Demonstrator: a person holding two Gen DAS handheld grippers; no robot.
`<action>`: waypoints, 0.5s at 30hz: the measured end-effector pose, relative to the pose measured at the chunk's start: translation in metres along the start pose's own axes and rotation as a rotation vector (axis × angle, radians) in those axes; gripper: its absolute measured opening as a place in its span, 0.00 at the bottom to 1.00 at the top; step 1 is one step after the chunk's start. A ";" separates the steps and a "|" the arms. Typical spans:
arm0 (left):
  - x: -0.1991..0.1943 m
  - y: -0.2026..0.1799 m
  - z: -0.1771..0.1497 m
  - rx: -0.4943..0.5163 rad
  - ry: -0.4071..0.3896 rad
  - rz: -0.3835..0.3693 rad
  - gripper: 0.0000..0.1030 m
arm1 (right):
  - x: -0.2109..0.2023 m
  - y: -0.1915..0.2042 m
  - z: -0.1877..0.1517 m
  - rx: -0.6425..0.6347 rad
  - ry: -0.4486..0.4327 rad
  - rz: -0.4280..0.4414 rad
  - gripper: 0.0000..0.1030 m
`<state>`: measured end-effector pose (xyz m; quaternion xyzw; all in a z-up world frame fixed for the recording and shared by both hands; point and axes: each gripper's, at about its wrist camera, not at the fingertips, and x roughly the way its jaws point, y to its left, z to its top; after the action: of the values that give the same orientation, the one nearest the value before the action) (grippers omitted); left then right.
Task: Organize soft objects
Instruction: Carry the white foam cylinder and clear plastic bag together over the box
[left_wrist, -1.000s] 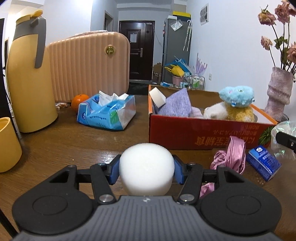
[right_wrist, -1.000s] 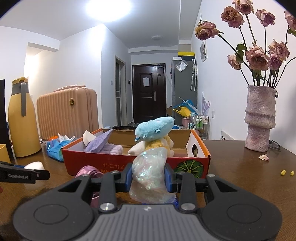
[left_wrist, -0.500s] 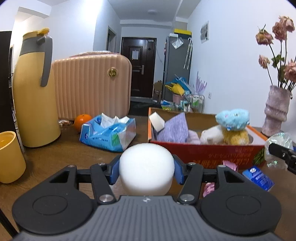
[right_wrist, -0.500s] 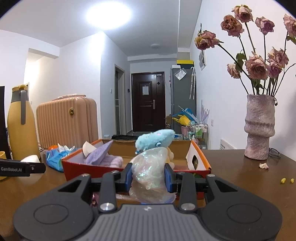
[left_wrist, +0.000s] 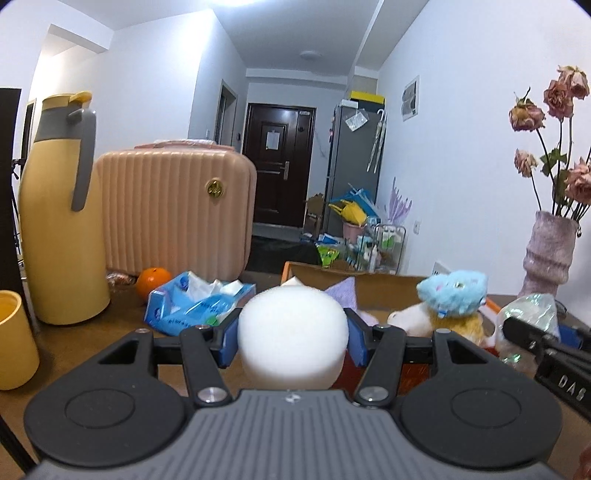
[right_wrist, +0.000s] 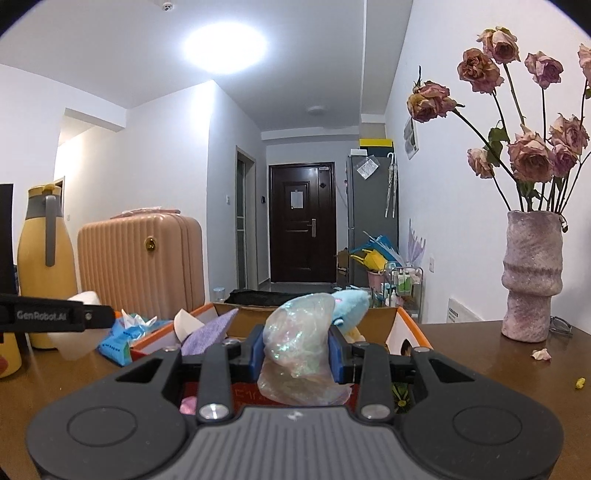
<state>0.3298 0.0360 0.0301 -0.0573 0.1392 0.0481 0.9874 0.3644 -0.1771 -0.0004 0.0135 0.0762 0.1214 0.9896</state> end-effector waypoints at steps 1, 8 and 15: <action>0.001 -0.002 0.001 -0.002 -0.004 -0.002 0.56 | 0.002 0.000 0.001 0.002 -0.003 0.002 0.33; 0.015 -0.011 0.012 -0.032 -0.027 -0.010 0.56 | 0.017 0.000 0.007 0.011 -0.017 0.006 0.33; 0.034 -0.016 0.019 -0.043 -0.033 -0.016 0.56 | 0.037 0.002 0.009 0.013 -0.015 0.012 0.33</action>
<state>0.3692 0.0256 0.0403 -0.0786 0.1214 0.0442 0.9885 0.4012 -0.1663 0.0032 0.0212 0.0693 0.1268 0.9893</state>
